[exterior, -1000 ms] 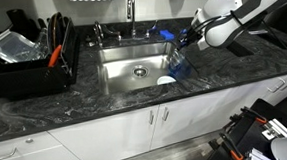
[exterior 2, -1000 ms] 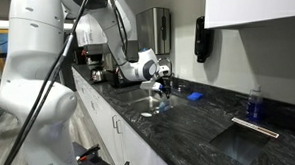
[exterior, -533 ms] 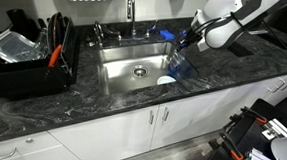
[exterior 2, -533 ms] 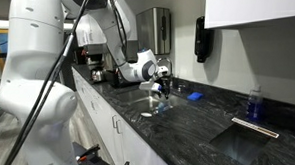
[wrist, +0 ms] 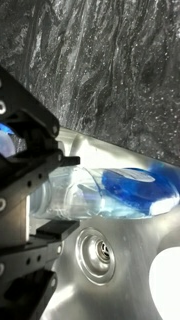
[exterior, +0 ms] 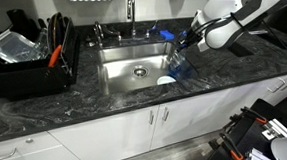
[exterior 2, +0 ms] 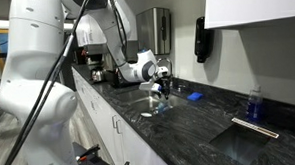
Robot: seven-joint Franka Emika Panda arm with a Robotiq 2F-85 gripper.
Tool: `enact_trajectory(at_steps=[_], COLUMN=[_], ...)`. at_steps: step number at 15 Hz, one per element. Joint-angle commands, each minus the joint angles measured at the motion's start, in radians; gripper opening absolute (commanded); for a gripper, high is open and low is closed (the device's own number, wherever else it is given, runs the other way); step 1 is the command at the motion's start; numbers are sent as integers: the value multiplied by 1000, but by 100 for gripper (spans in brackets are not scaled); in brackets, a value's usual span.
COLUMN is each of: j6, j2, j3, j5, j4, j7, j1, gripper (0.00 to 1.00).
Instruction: Pick up the bottle from the counter and put it in the sink
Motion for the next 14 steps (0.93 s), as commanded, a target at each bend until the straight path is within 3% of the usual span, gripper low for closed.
enact_trajectory(at_steps=[1, 4, 10, 14], j6=[13, 16, 9, -37], j2=[-29, -32, -64, -132], j3=[-16, -17, 4, 103], j5=[-18, -21, -9, 61], j4=[-25, -26, -38, -74], j7=[5, 5, -19, -94], j1=[14, 17, 6, -57], gripper=[79, 99, 100, 100])
